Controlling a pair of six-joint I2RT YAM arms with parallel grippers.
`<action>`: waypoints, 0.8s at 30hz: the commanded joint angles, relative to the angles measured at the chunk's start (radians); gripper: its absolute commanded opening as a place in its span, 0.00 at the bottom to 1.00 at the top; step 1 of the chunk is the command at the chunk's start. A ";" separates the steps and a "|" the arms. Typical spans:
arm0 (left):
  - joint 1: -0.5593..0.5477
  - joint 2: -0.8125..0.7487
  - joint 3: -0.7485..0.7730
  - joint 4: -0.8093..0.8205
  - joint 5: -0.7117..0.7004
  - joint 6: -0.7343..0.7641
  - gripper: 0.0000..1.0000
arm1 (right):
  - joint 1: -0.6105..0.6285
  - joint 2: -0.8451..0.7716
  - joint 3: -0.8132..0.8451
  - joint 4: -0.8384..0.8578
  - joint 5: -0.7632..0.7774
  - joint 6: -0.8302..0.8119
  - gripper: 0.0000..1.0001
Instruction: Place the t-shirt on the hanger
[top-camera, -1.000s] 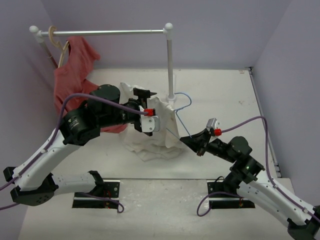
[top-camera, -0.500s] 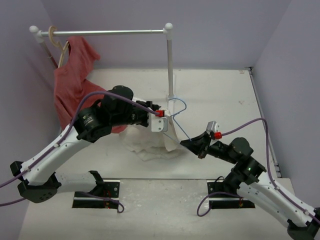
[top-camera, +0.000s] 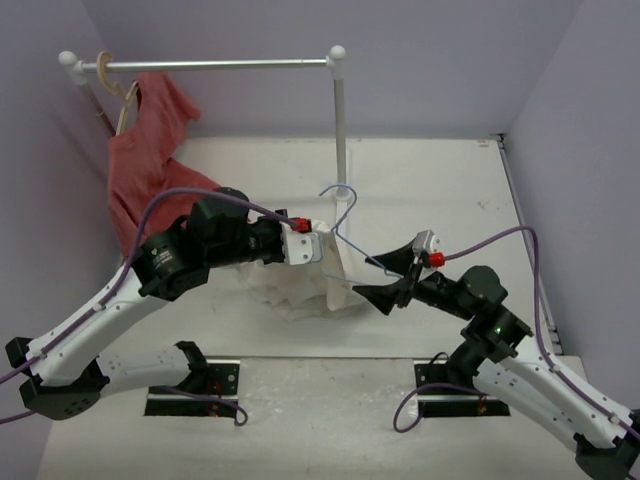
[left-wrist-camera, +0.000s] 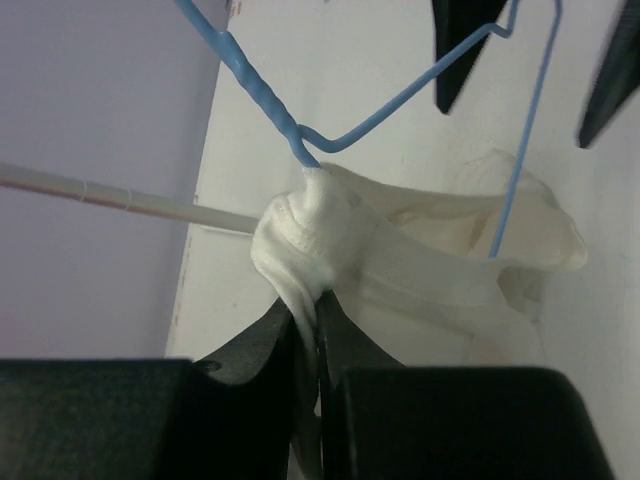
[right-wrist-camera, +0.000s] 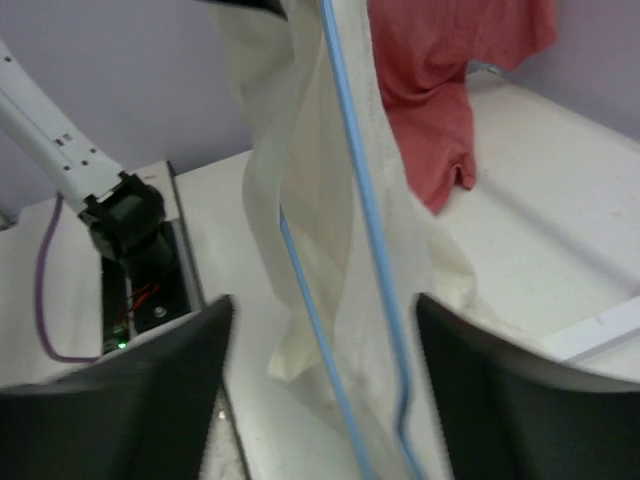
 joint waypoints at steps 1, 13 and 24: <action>-0.003 -0.039 -0.112 0.205 -0.415 -0.276 0.00 | 0.004 0.013 0.095 -0.090 0.325 0.043 0.99; -0.003 -0.134 -0.175 0.198 -0.483 -0.354 0.00 | 0.014 -0.021 0.134 -0.371 0.354 0.544 0.71; -0.003 -0.135 -0.127 0.228 -0.269 -0.384 0.00 | 0.254 0.506 0.344 -0.262 0.641 0.606 0.60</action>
